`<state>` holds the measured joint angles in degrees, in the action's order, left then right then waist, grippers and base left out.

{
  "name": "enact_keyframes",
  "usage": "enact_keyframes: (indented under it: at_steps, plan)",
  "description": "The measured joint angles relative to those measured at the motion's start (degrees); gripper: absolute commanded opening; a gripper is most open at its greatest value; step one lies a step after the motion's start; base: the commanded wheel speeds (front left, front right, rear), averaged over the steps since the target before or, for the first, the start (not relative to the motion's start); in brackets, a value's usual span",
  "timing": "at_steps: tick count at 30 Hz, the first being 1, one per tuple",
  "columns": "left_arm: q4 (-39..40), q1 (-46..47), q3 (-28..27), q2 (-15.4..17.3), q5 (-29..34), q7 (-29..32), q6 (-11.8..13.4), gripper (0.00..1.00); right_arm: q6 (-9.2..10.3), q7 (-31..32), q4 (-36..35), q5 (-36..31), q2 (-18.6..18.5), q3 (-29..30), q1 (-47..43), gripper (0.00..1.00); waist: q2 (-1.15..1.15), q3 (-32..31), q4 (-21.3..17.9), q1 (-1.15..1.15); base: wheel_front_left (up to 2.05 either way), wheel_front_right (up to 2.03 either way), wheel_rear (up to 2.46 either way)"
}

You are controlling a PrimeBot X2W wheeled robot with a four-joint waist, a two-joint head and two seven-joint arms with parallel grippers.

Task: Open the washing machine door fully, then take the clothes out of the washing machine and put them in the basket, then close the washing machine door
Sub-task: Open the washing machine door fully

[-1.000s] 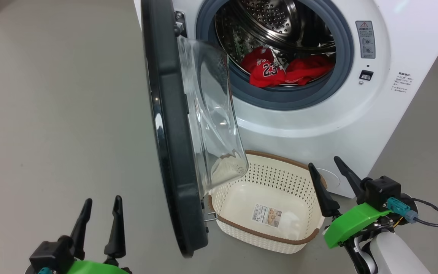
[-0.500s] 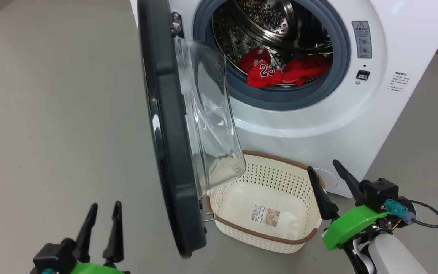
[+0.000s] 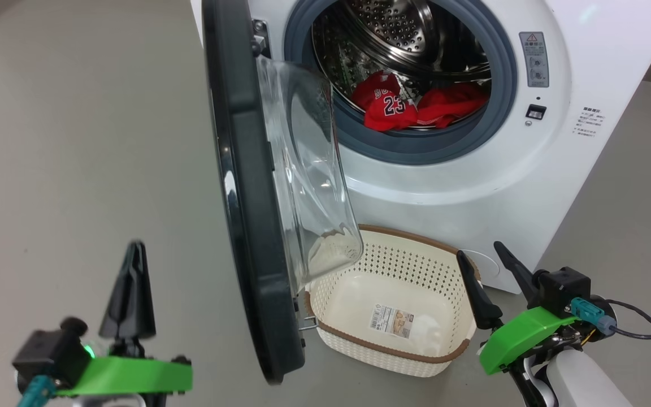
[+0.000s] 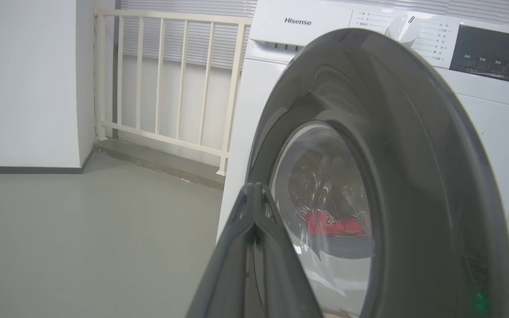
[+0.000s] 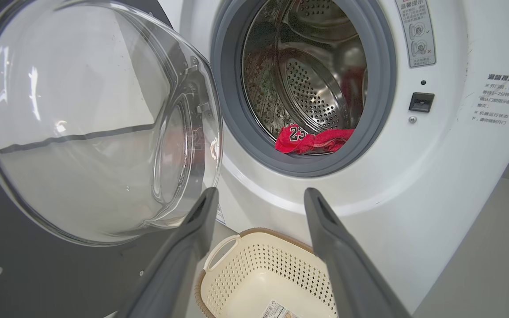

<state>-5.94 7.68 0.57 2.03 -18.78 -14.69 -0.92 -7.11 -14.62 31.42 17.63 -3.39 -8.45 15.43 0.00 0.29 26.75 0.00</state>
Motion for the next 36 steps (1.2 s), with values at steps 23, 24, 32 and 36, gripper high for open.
enact_keyframes:
  at_steps: [23, 24, 32, 36]
  plan:
    - [24.63, 2.97, 19.92, 0.38, 0.75, 12.69, 0.89, 0.0, 0.0, 0.0, 1.07, 0.02, 0.07, -0.08, 0.01, 1.0, 0.0, 0.58, -1.57, 0.0, 0.0, 0.0, 0.0]
    - [23.99, 2.77, 21.06, 0.41, -0.47, 13.71, 0.99, 0.0, 0.0, -0.01, 1.16, 0.02, 0.07, -0.08, 0.01, 1.0, 0.0, 0.65, -1.62, 0.0, 0.0, 0.0, 0.0]
    - [17.7, 0.86, 25.6, 0.64, -4.58, 18.74, 5.16, 0.0, 0.0, 0.0, 1.3, 4.9, 0.1, -0.43, 0.04, 1.0, 0.0, 1.16, -2.18, 0.0, 0.0, 0.0, 0.0]
    - [14.32, 0.54, 25.64, 0.76, -4.75, 19.86, 6.73, 0.0, 0.0, 0.0, 1.32, 6.49, 0.1, -0.55, 0.09, 1.0, 0.0, 1.32, -2.12, 0.0, 0.0, 0.0, 0.0]
